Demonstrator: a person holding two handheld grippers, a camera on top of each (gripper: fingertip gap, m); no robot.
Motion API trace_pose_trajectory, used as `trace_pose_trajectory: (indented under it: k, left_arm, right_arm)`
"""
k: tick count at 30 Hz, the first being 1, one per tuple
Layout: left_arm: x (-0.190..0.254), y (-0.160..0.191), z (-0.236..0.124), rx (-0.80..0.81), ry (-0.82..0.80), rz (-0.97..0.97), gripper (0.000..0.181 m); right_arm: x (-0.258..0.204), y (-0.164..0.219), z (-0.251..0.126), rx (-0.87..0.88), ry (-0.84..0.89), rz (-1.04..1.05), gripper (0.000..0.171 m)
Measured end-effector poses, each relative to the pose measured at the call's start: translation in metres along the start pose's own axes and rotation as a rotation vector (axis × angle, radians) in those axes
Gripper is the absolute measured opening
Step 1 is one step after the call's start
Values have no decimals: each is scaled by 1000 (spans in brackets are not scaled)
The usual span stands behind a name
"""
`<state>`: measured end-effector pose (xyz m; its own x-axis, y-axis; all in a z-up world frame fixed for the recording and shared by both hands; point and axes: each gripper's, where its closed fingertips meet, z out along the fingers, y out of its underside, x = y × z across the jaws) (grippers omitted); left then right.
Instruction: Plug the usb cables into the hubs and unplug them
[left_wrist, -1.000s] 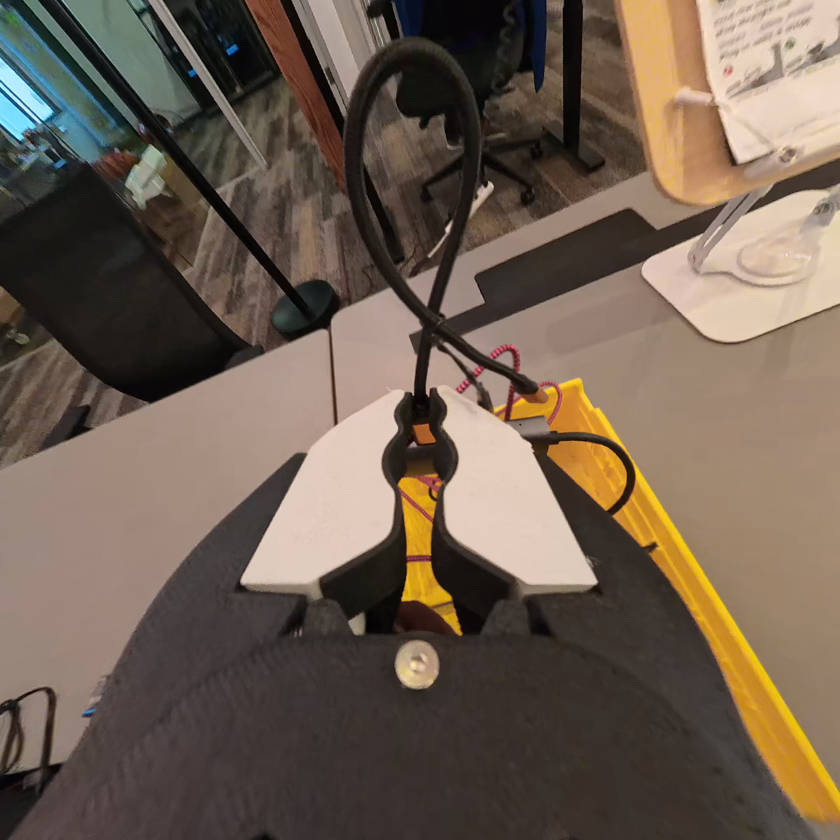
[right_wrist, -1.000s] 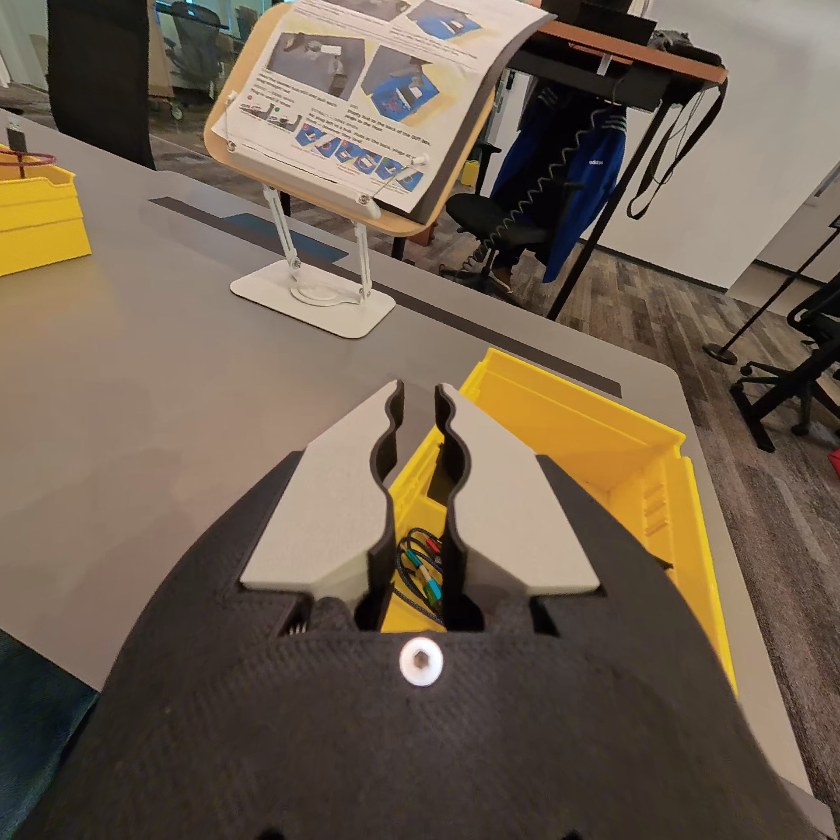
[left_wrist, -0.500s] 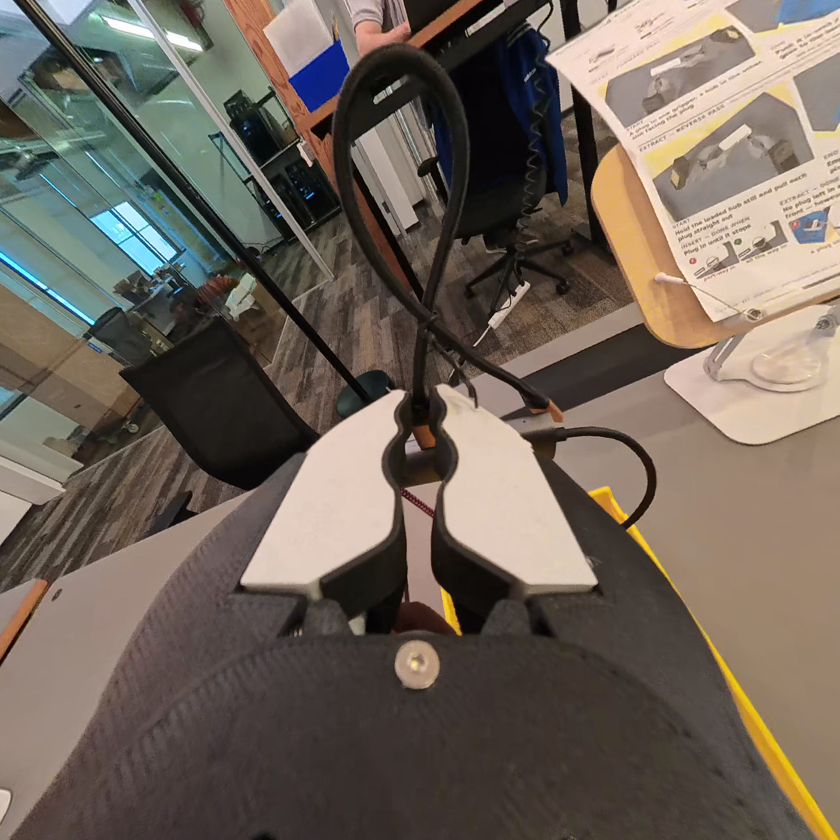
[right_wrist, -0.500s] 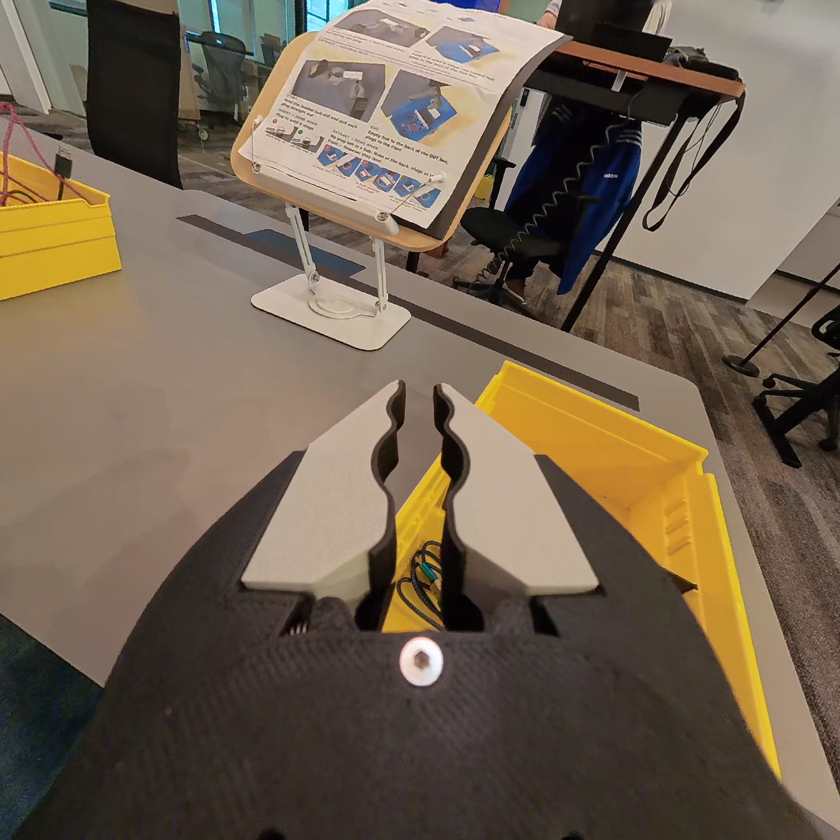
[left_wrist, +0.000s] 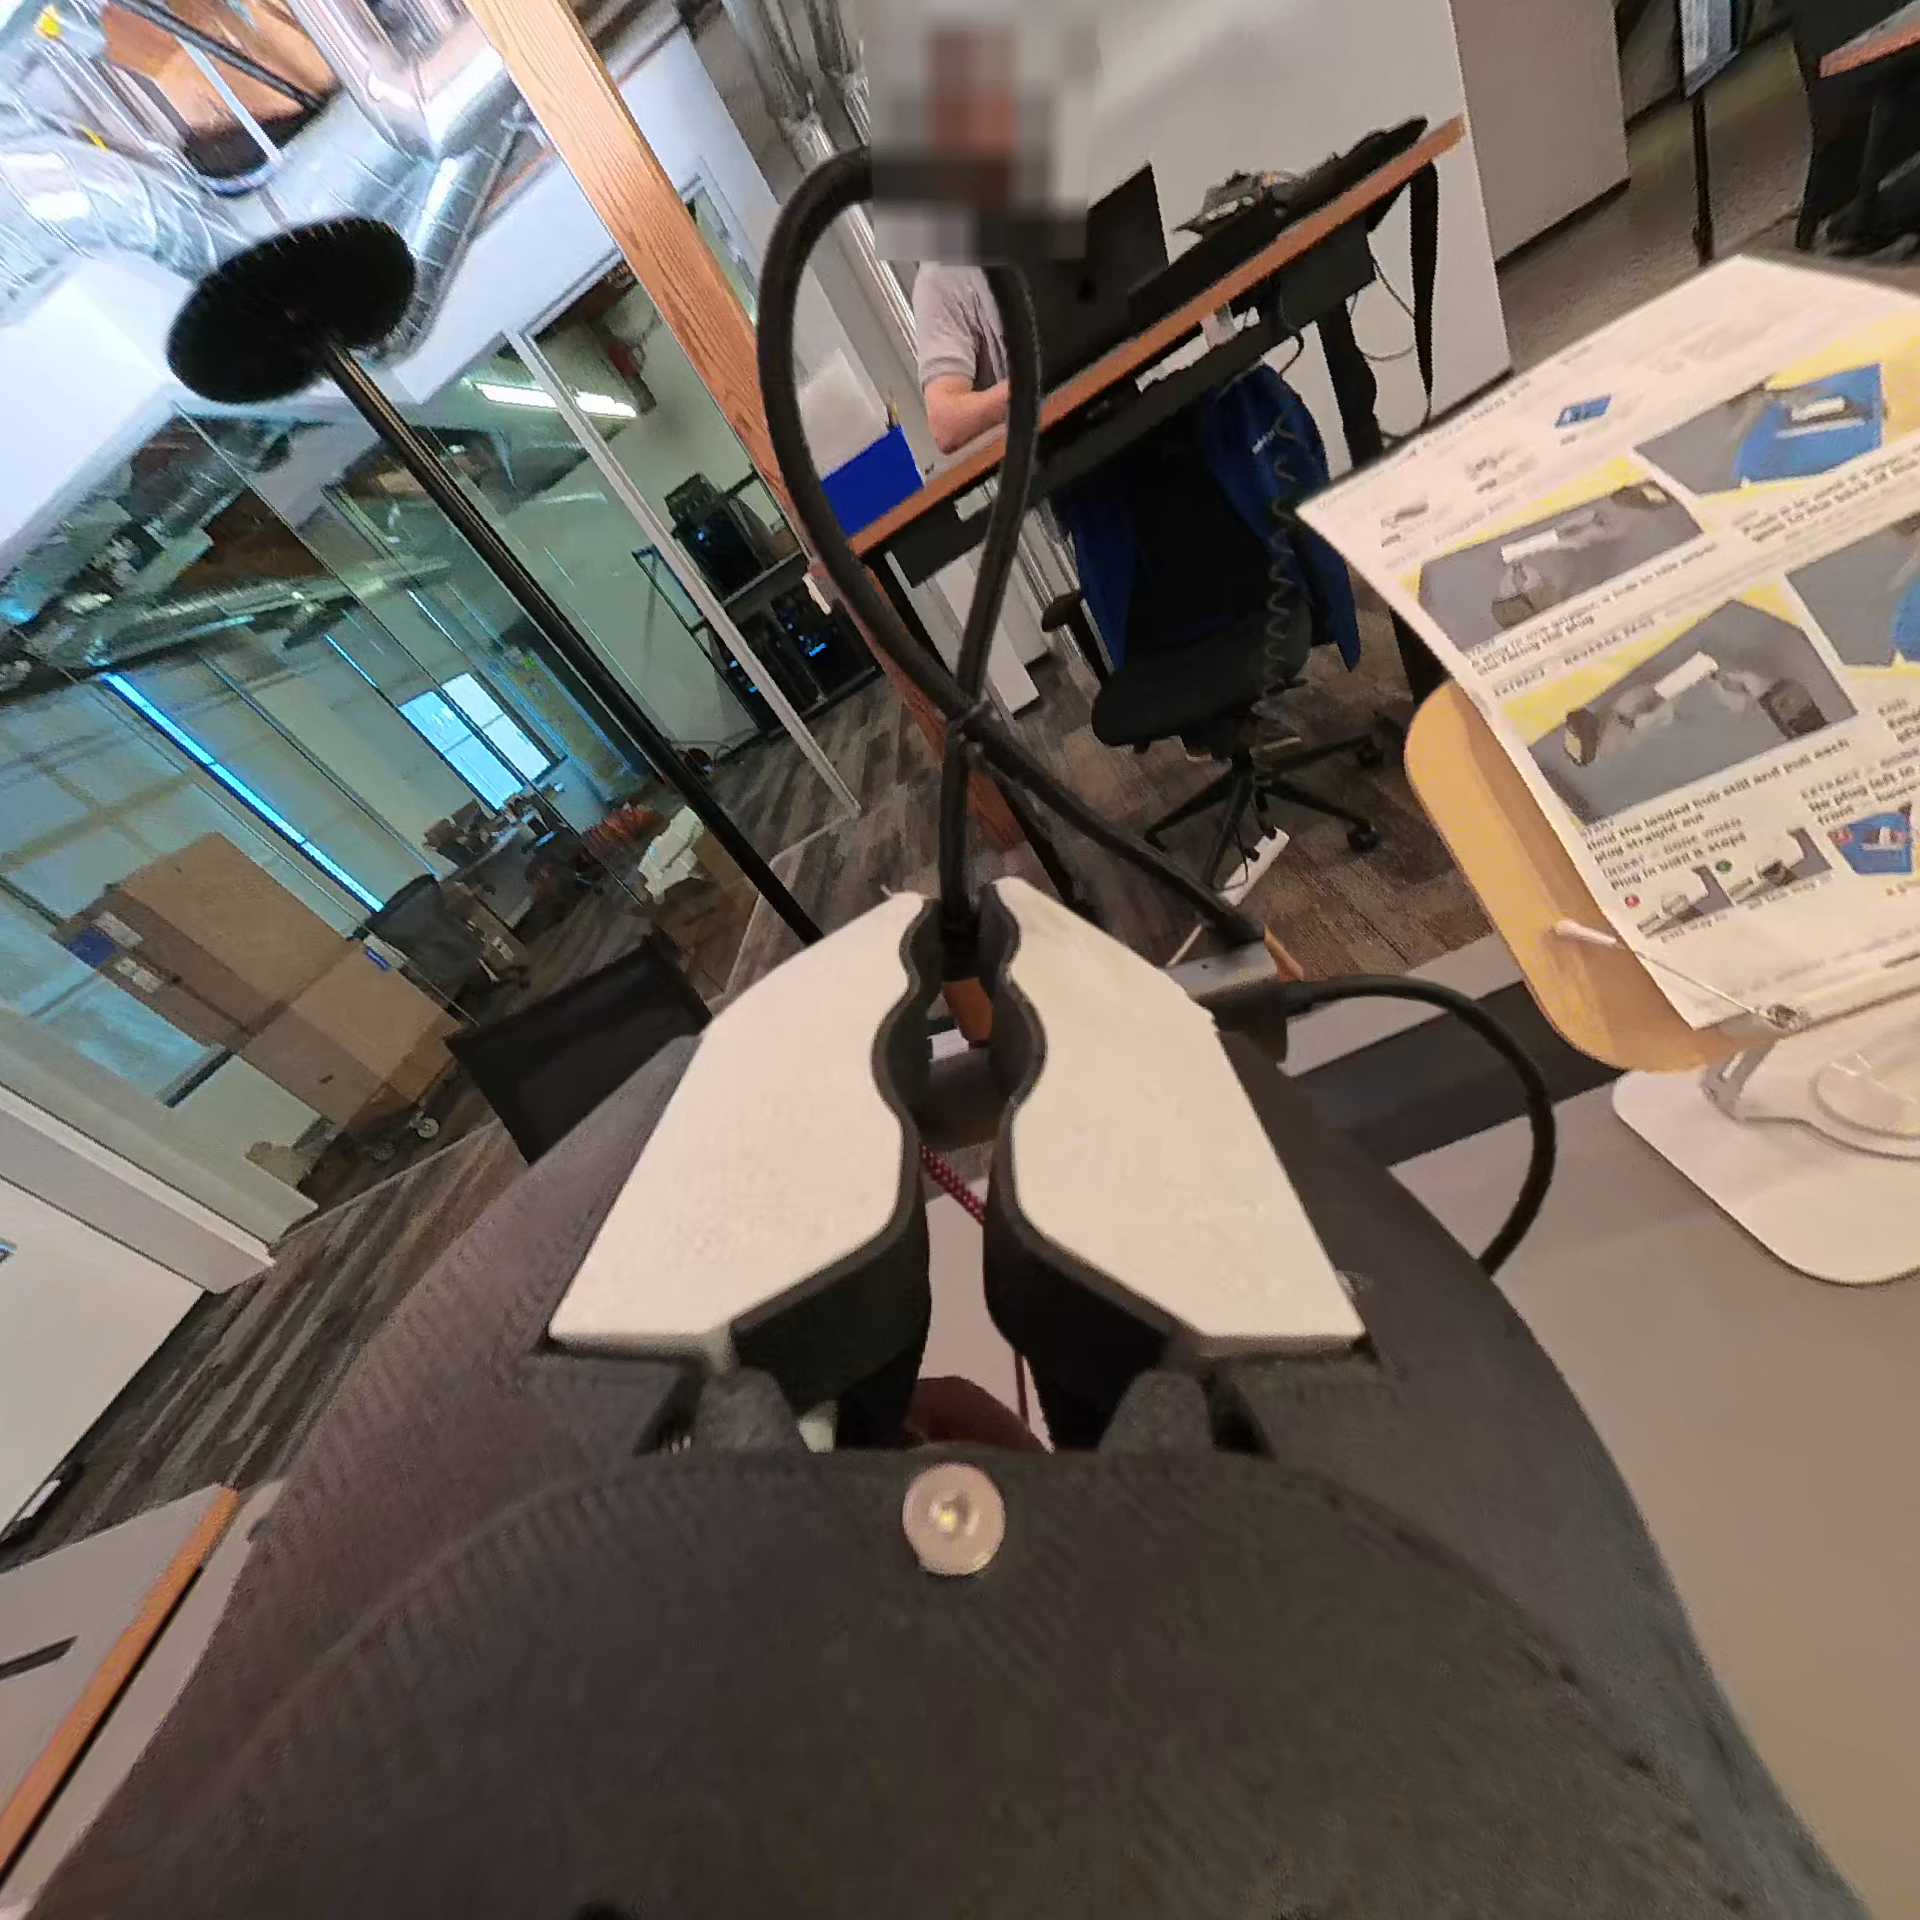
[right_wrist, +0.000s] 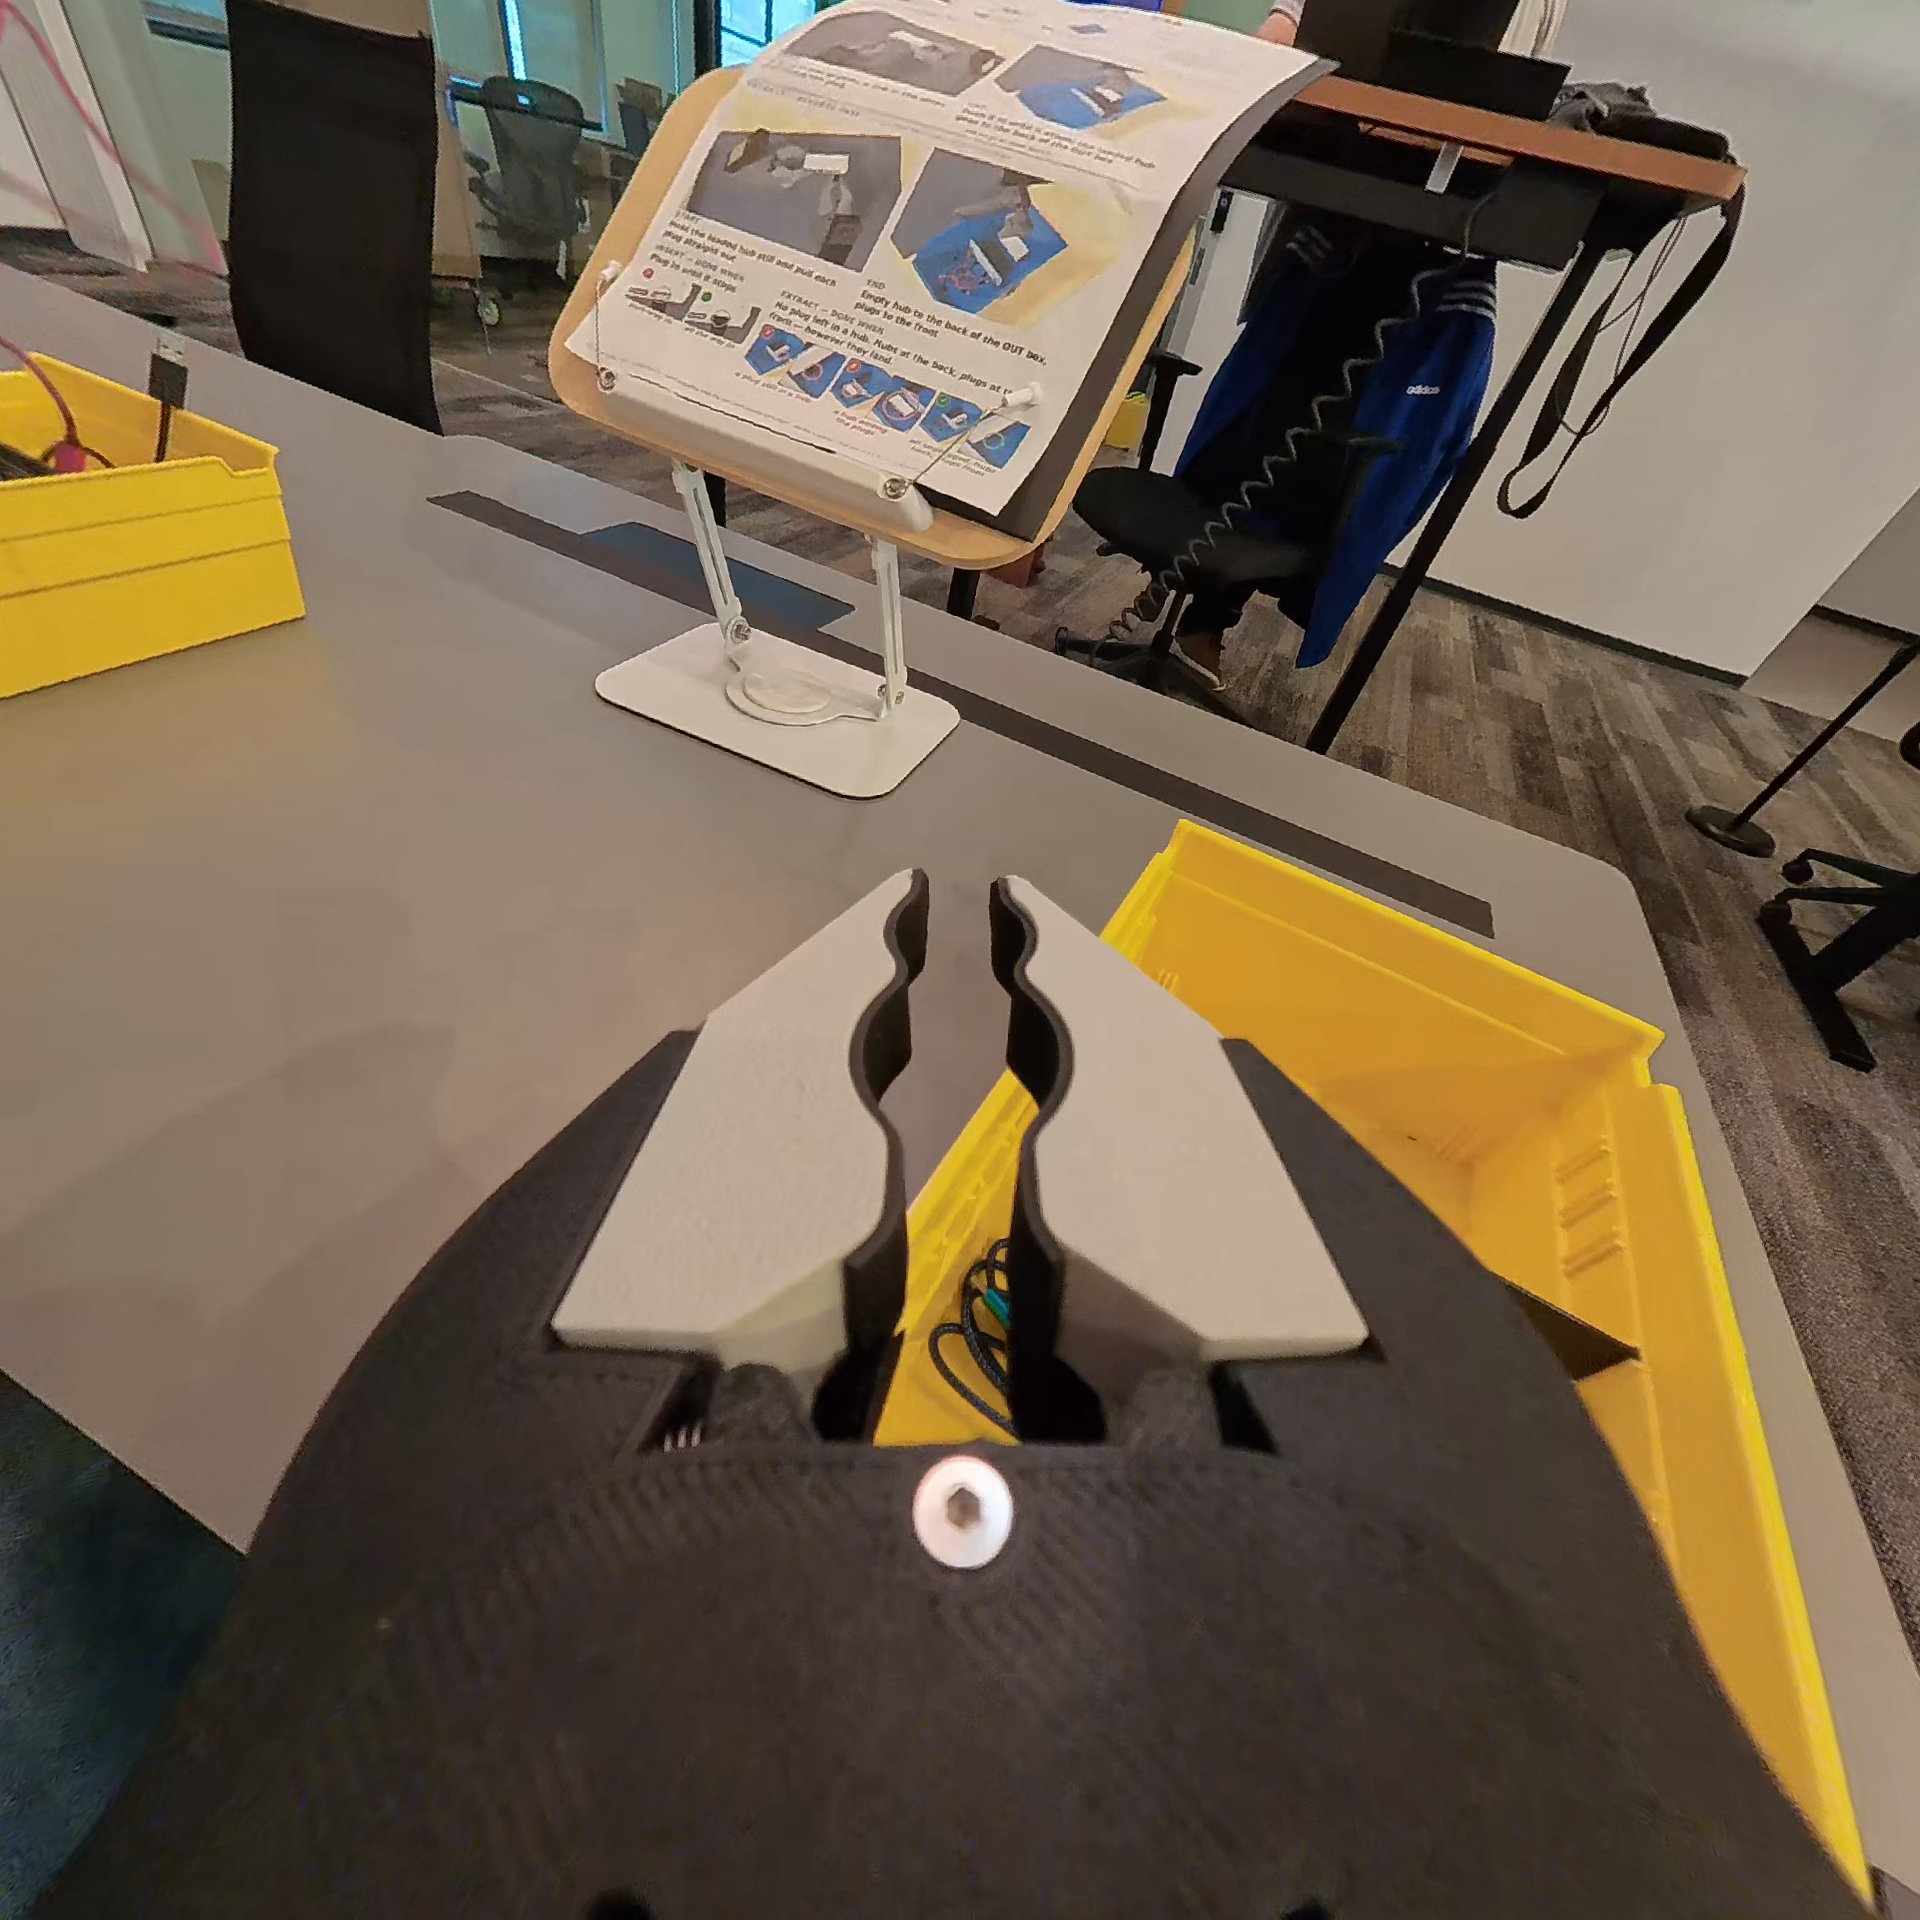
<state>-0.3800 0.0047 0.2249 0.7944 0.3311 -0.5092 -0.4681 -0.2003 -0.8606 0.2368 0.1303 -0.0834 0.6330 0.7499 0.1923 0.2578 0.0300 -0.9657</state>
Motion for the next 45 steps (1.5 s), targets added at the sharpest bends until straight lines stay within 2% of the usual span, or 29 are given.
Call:
trace_pose_trajectory:
  k: [8,12,21,27,31,35,39,45]
  left_arm:
    - [-17,-62,-6,93,-33,33,6]
    - [-3,-93,-12,138,-2,66,6]
    - [70,-153,-27,252,140,128,6]
    - [157,-175,-30,276,372,137,6]
    - [247,-154,-33,232,579,171,6]
    - [328,-115,-36,172,747,179,6]
    - [391,-66,-39,95,901,107,6]
    - [480,26,-52,-79,1070,43,6]
  right_arm:
    - [-4,2,2,1,-15,6,9]
    - [-7,0,2,7,-21,8,9]
    - [-22,-2,6,12,-70,11,9]
    - [-32,-1,7,10,-98,16,10]
    - [-36,0,7,17,-109,25,10]
    - [-38,5,7,7,-121,33,10]
    - [-38,12,5,-3,-122,43,10]
    - [-44,21,9,-21,-144,64,10]
